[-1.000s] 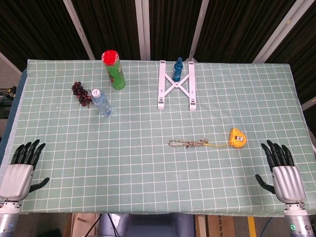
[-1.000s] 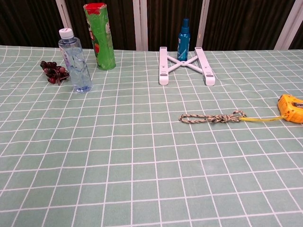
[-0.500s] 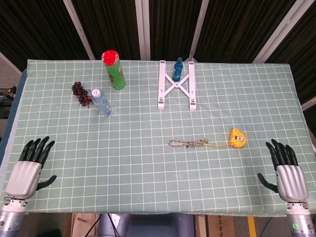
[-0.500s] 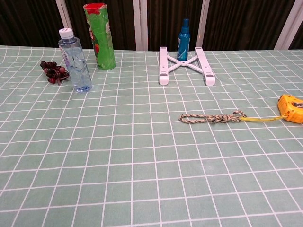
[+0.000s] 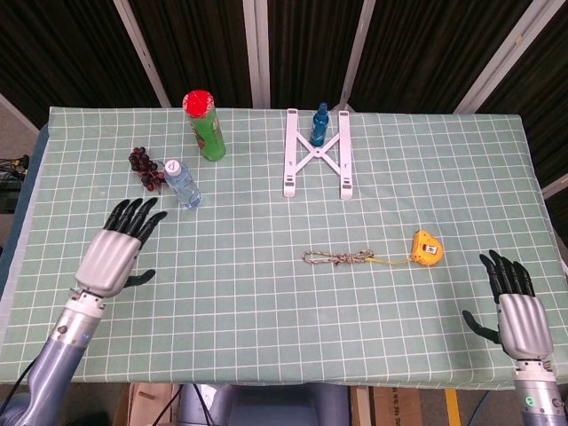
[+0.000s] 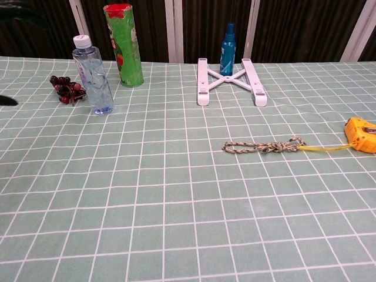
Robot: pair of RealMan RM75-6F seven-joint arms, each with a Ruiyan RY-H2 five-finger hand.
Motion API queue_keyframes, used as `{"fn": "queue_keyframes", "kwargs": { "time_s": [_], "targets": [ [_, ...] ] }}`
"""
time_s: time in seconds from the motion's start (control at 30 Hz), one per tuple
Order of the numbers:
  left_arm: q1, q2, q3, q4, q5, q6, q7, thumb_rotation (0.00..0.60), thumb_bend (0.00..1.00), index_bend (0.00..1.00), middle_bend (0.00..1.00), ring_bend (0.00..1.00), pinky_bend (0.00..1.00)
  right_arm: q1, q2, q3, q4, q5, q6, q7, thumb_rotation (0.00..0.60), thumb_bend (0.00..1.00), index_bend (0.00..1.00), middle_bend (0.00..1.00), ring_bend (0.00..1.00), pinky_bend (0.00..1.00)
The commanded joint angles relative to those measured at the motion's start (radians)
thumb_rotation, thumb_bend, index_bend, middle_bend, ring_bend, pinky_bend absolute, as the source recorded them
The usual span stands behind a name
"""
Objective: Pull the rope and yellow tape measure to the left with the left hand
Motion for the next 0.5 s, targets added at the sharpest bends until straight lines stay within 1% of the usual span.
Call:
{"fn": "queue_keyframes", "kwargs": {
  "time_s": [0.03, 0.13, 0.2, 0.33, 0.5],
  "targets": [
    [-0.118, -0.091, -0.083, 0.055, -0.129, -0.078, 0.079, 0.600, 0.14, 0.20, 0.00, 0.00, 0.00, 0.001, 0.003, 0.002, -0.004, 0.008, -0.007, 0.006, 0.600, 0.27, 0.00, 0.00, 0.00, 0.00],
    [-0.204, -0.167, -0.119, 0.112, -0.225, -0.115, 0.131, 0.600, 0.15, 0.23, 0.00, 0.00, 0.00, 0.002, 0.005, 0.003, -0.009, 0.017, -0.015, 0.013, 0.600, 0.27, 0.00, 0.00, 0.00, 0.00],
    [-0.248, -0.205, -0.131, 0.142, -0.271, -0.130, 0.161, 0.600, 0.15, 0.26, 0.00, 0.00, 0.00, 0.003, 0.007, 0.004, -0.011, 0.023, -0.019, 0.017, 0.600, 0.27, 0.00, 0.00, 0.00, 0.00],
    [-0.329, -0.284, -0.143, 0.195, -0.343, -0.152, 0.208, 0.600, 0.17, 0.32, 0.00, 0.00, 0.00, 0.005, 0.008, 0.006, -0.018, 0.033, -0.029, 0.023, 0.600, 0.27, 0.00, 0.00, 0.00, 0.00],
    [-0.417, -0.373, -0.144, 0.263, -0.418, -0.168, 0.264, 0.600, 0.18, 0.35, 0.00, 0.00, 0.00, 0.007, 0.011, 0.007, -0.024, 0.044, -0.040, 0.031, 0.600, 0.27, 0.00, 0.00, 0.00, 0.00]
  ]
}}
